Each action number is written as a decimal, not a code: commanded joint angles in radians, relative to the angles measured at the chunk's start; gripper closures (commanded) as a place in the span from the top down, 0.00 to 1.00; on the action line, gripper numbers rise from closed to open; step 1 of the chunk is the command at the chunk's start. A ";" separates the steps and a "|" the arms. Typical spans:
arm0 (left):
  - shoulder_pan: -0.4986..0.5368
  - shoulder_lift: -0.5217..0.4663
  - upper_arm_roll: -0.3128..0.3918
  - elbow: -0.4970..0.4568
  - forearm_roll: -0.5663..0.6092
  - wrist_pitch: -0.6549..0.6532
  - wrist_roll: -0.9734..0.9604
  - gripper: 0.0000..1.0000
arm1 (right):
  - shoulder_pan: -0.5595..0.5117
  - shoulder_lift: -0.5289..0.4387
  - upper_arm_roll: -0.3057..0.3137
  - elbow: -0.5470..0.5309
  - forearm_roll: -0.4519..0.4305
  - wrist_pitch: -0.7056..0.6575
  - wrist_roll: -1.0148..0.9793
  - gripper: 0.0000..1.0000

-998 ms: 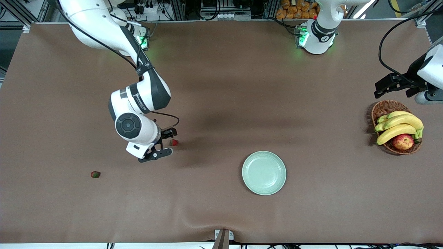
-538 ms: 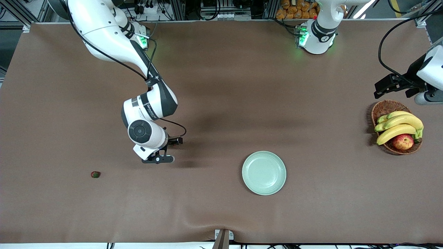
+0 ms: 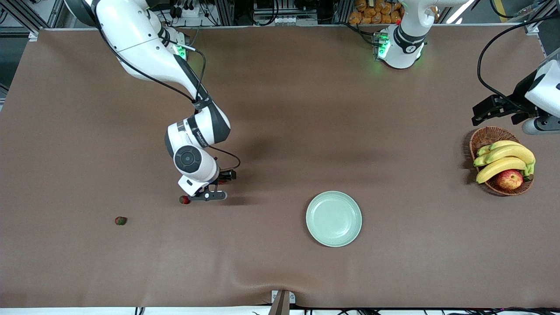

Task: Collect all strawberries into plate
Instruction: 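Reach the right gripper down over a red strawberry, then close the right gripper on the strawberry and lift it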

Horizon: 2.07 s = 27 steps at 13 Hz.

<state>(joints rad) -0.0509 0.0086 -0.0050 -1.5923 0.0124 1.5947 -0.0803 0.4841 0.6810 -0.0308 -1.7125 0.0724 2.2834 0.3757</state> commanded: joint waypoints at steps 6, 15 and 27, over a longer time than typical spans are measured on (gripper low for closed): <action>0.005 0.005 0.000 0.015 -0.015 -0.015 0.016 1.00 | 0.004 -0.018 -0.014 -0.036 -0.002 0.048 0.026 1.00; 0.003 0.007 0.000 0.014 -0.015 -0.015 0.016 1.00 | 0.002 -0.006 -0.015 -0.038 -0.003 0.076 0.026 1.00; 0.003 0.007 0.000 0.015 -0.017 -0.013 0.016 1.00 | 0.004 -0.026 -0.014 -0.036 0.001 0.053 0.046 0.00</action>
<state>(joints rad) -0.0510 0.0101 -0.0050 -1.5926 0.0124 1.5932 -0.0803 0.4888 0.6810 -0.0496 -1.7374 0.0724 2.3461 0.3911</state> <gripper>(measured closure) 0.000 0.639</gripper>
